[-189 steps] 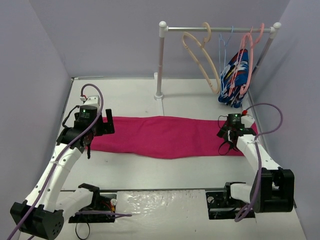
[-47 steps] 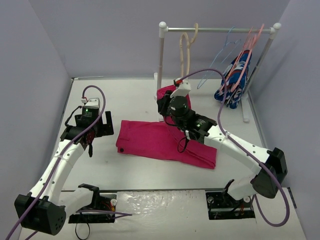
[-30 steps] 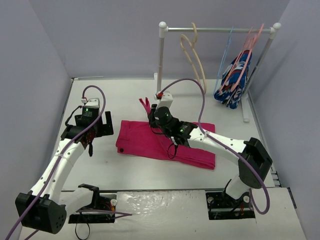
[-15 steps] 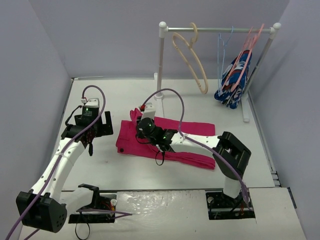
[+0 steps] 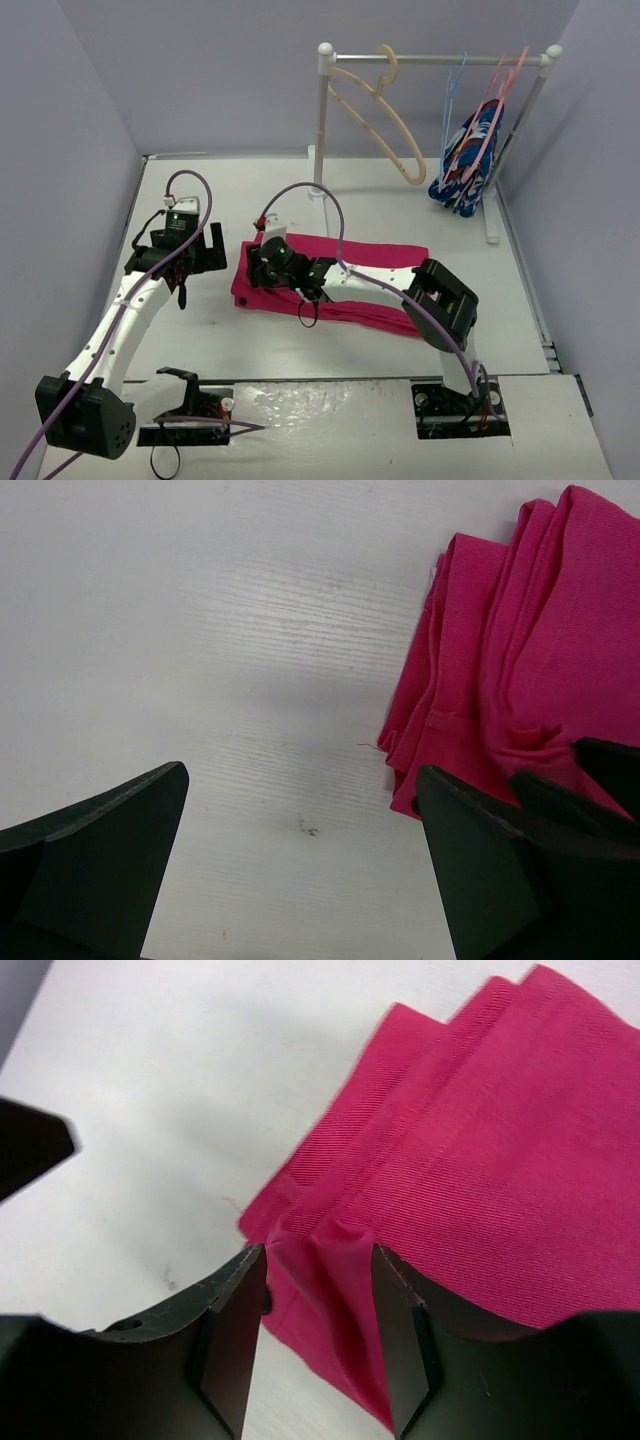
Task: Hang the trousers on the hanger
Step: Fold the trousers at the center of the board.
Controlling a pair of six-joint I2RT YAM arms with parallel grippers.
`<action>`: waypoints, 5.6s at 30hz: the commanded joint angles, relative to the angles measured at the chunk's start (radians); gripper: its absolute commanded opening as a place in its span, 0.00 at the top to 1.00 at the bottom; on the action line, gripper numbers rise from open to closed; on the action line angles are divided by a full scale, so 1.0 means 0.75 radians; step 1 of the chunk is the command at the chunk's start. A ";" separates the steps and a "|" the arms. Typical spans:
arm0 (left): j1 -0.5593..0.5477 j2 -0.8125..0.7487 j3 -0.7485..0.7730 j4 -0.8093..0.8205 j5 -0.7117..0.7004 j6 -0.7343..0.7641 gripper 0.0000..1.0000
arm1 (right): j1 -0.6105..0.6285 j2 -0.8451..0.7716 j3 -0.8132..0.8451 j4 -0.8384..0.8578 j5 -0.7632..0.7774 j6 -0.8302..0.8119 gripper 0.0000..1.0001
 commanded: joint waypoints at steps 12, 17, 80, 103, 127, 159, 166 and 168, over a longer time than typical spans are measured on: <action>-0.113 0.117 0.109 0.110 0.178 -0.119 0.11 | -0.367 -0.795 -0.461 -0.322 -0.079 -0.087 0.35; -0.209 0.318 0.226 0.132 0.128 -0.154 0.19 | -0.571 -0.999 -0.627 -0.342 -0.133 -0.100 0.34; -0.298 0.673 0.692 -0.341 0.138 -0.327 1.00 | -0.745 -1.595 -0.828 -0.574 0.084 -0.128 0.05; -0.135 0.799 0.363 -0.231 -0.097 -0.315 0.90 | -0.782 -0.994 -1.001 -0.468 0.024 0.084 0.08; -0.324 0.570 0.022 0.245 0.060 -0.435 0.49 | -0.762 -1.003 -0.950 -0.222 -0.329 0.017 0.57; -0.056 0.252 -0.083 0.243 0.096 -0.415 0.50 | -0.739 -0.833 -0.947 -0.115 -0.502 -0.017 0.79; -0.054 0.339 -0.224 0.317 0.080 -0.527 0.50 | -0.776 -0.794 -1.107 -0.224 -0.413 0.103 0.79; -0.052 0.372 -0.246 0.332 0.081 -0.544 0.50 | -0.792 -0.775 -1.113 -0.249 -0.395 0.112 0.79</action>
